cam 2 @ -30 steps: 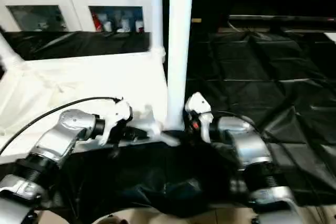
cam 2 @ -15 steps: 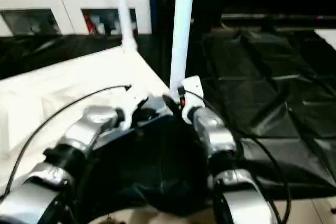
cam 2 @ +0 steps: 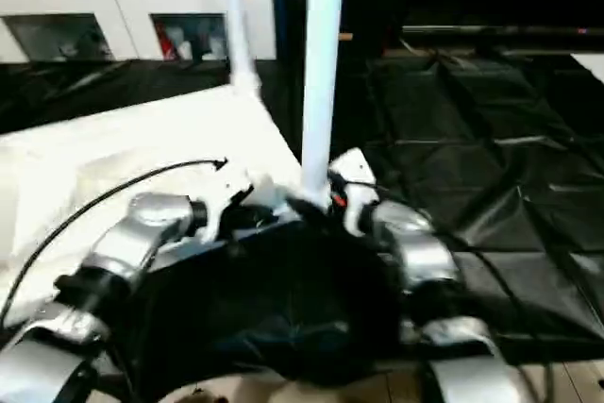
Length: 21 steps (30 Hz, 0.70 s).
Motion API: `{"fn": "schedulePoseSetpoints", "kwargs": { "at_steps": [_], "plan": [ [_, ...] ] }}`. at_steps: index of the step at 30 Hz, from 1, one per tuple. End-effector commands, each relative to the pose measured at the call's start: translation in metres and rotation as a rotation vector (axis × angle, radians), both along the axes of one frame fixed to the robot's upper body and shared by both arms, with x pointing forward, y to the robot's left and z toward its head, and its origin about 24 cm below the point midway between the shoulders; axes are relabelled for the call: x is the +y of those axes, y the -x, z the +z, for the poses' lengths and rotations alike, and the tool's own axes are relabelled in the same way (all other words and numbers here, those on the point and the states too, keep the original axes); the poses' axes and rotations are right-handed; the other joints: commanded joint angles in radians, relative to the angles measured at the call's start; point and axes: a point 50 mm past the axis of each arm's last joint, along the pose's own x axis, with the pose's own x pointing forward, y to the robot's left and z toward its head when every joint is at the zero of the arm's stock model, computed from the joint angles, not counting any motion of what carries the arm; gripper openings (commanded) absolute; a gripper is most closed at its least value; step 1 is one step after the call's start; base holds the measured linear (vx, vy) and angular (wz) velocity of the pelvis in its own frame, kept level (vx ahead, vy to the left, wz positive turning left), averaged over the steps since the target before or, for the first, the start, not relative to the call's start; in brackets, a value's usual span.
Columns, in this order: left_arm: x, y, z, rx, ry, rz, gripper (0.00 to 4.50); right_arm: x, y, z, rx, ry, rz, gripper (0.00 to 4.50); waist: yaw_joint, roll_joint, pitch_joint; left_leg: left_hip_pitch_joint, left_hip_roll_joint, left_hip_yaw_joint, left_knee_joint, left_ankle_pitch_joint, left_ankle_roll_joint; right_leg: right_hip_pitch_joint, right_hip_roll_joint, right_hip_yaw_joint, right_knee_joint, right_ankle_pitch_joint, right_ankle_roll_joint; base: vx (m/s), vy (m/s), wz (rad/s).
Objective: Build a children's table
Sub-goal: Rotate leg to tighten
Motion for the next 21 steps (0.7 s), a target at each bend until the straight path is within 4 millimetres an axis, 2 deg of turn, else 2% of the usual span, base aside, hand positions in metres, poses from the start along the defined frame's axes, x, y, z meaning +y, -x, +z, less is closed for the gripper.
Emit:
{"fn": "schedulePoseSetpoints", "kwargs": {
  "at_steps": [1,2,4,5,6,9,10,11,12,15,16,17,18,21],
  "plan": [
    [-0.019,0.004,0.018,-0.064,0.102,-0.110,0.00,0.027,0.014,0.003,0.021,-0.030,0.248,3.98,0.003,-0.017,-0.066,0.009,0.020,0.004,-0.061,-0.172,0.081,0.054,-0.044,0.034,-0.069,-0.143,-0.235,0.000,0.000,0.00],
    [-0.017,0.005,0.017,-0.055,0.100,-0.122,0.00,0.024,0.016,0.003,0.030,-0.023,0.277,3.98,0.004,-0.020,-0.064,0.006,0.019,0.005,-0.061,-0.164,0.086,0.053,-0.044,0.035,-0.067,-0.138,-0.236,0.000,0.000,0.00],
    [-0.013,0.007,0.017,-0.044,0.098,-0.137,0.00,0.020,0.018,0.004,0.044,-0.014,0.309,3.98,0.004,-0.019,-0.066,0.007,0.020,0.005,-0.060,-0.155,0.089,0.052,-0.045,0.035,-0.066,-0.129,-0.238,0.000,0.000,0.00],
    [-0.009,0.010,0.016,-0.032,0.093,-0.154,0.00,0.016,0.021,0.005,0.060,-0.008,0.342,3.83,0.006,-0.025,-0.064,0.006,0.020,0.005,-0.061,-0.158,0.092,0.052,-0.045,0.034,-0.068,-0.143,-0.237,0.000,0.000,0.00],
    [-0.006,0.011,0.016,-0.029,0.090,-0.160,0.00,0.015,0.022,0.005,0.070,-0.005,0.357,3.74,0.007,-0.023,-0.065,0.007,0.021,0.005,-0.061,-0.156,0.092,0.052,-0.045,0.034,-0.066,-0.144,-0.237,0.000,0.000,0.00],
    [-0.001,0.014,0.014,-0.014,0.079,-0.176,0.00,0.012,0.026,0.005,0.089,0.000,0.393,3.55,0.009,-0.029,-0.063,0.008,0.021,0.006,-0.062,-0.166,0.087,0.049,-0.047,0.035,-0.068,-0.178,-0.231,0.000,0.000,0.00],
    [0.000,0.014,0.013,-0.013,0.079,-0.177,0.00,0.012,0.026,0.005,0.092,0.000,0.396,3.55,0.009,-0.033,-0.061,0.007,0.022,0.006,-0.063,-0.168,0.084,0.049,-0.047,0.036,-0.069,-0.190,-0.224,0.000,0.000,0.00],
    [0.001,0.016,0.013,-0.008,0.081,-0.182,0.00,0.012,0.027,0.005,0.103,-0.004,0.408,3.35,0.008,-0.038,-0.061,0.008,0.023,0.006,-0.064,-0.166,0.083,0.048,-0.048,0.036,-0.071,-0.197,-0.219,0.000,0.000,0.00],
    [0.001,0.017,0.013,-0.004,0.083,-0.186,0.00,0.012,0.028,0.005,0.106,-0.003,0.414,3.29,0.010,-0.036,-0.061,0.008,0.022,0.006,-0.064,-0.164,0.083,0.048,-0.048,0.036,-0.070,-0.199,-0.217,0.000,0.000,0.00],
    [0.002,0.020,0.013,0.011,0.089,-0.199,0.00,0.013,0.031,0.004,0.121,0.000,0.436,2.96,0.010,-0.043,-0.060,0.008,0.022,0.007,-0.064,-0.156,0.082,0.046,-0.048,0.037,-0.070,-0.205,-0.210,0.000,0.000,0.00],
    [0.002,0.021,0.013,0.014,0.091,-0.202,0.00,0.013,0.031,0.004,0.124,0.001,0.441,2.96,0.011,-0.042,-0.060,0.007,0.022,0.007,-0.064,-0.153,0.081,0.046,-0.049,0.037,-0.069,-0.206,-0.208,0.000,0.000,0.00],
    [0.002,0.021,0.013,0.010,0.092,-0.196,0.00,0.014,0.032,0.003,0.130,0.000,0.442,2.88,0.010,-0.047,-0.060,0.007,0.022,0.007,-0.065,-0.154,0.079,0.046,-0.048,0.037,-0.071,-0.207,-0.205,0.000,0.000,0.00],
    [0.002,0.021,0.013,0.010,0.092,-0.196,0.00,0.014,0.032,0.003,0.130,0.000,0.442,2.83,0.011,-0.045,-0.060,0.007,0.023,0.006,-0.065,-0.153,0.077,0.046,-0.050,0.037,-0.069,-0.205,-0.206,0.000,0.000,0.00],
    [0.001,0.021,0.013,0.003,0.097,-0.182,0.00,0.015,0.031,0.001,0.132,-0.006,0.410,2.74,0.010,-0.051,-0.060,0.007,0.021,0.007,-0.064,-0.148,0.078,0.046,-0.049,0.037,-0.069,-0.203,-0.202,0.000,0.000,0.00]
  ]
}}
